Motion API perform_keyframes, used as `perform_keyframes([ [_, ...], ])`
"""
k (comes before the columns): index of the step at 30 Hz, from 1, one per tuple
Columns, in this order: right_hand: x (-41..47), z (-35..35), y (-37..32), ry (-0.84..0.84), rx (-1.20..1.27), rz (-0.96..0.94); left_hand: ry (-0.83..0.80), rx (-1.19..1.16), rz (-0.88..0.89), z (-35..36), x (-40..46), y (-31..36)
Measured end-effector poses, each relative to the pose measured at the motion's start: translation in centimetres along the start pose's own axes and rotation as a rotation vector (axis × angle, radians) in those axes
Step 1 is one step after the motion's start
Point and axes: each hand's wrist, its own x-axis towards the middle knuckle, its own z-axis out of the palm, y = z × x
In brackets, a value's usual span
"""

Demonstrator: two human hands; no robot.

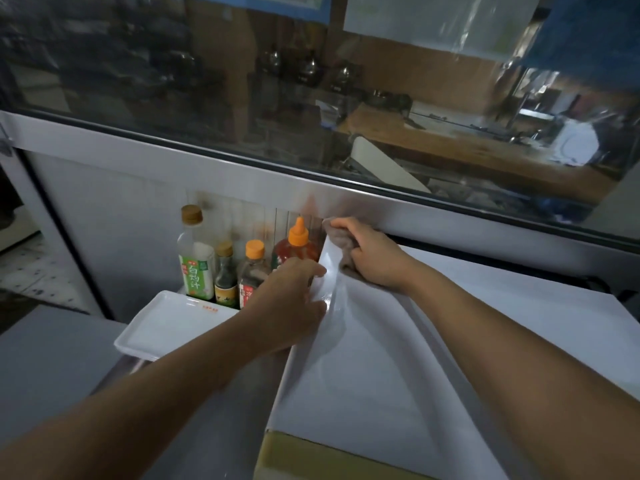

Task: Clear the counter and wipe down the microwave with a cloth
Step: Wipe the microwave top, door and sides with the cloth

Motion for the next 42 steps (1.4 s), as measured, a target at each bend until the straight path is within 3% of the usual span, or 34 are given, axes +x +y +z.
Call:
perform_keyframes([
  [5, -2.7, 0.7, 0.9, -0.097, 0.089, -0.153, 0.047, -0.045, 0.037, -1.2, -1.5, -1.2],
  [8, -1.3, 0.6, 1.2, -0.075, 0.187, -0.111, 0.048, -0.019, 0.002, -1.7, -1.8, -2.2],
  [14, 2.5, 0.7, 1.6, 0.011, -0.116, -0.11, 0.05, 0.0, -0.018, -1.9, -2.7, -3.2],
  [21, -1.4, 1.6, -1.4, -0.067, -0.256, -0.226, 0.042, -0.013, 0.003, -2.8, -4.1, -3.0],
  [27, -8.7, 4.0, -4.6, -0.108, -0.159, -0.378, 0.088, -0.037, 0.119, -3.8, -5.2, -2.4],
  [32, -7.4, 2.7, -2.1, -0.127, -0.091, -0.438, 0.117, -0.029, 0.16, -3.9, -5.4, -2.5],
  [34, -5.9, 1.3, -1.1, -0.01, -0.025, -0.316, 0.106, -0.025, 0.147, -3.6, -5.4, -2.3],
  [38, -5.1, 0.5, 0.0, -0.009, -0.124, -0.212, 0.083, -0.031, 0.093, -2.2, -5.2, -1.1],
  [41, -8.5, 1.1, -0.6, 0.062, -0.238, -0.275, 0.087, 0.008, 0.111, -1.2, -5.0, 0.1],
  [42, -10.3, 1.2, -0.7, 0.012, -0.319, -0.315, 0.084, 0.04, 0.123, -0.8, -5.0, 0.4],
])
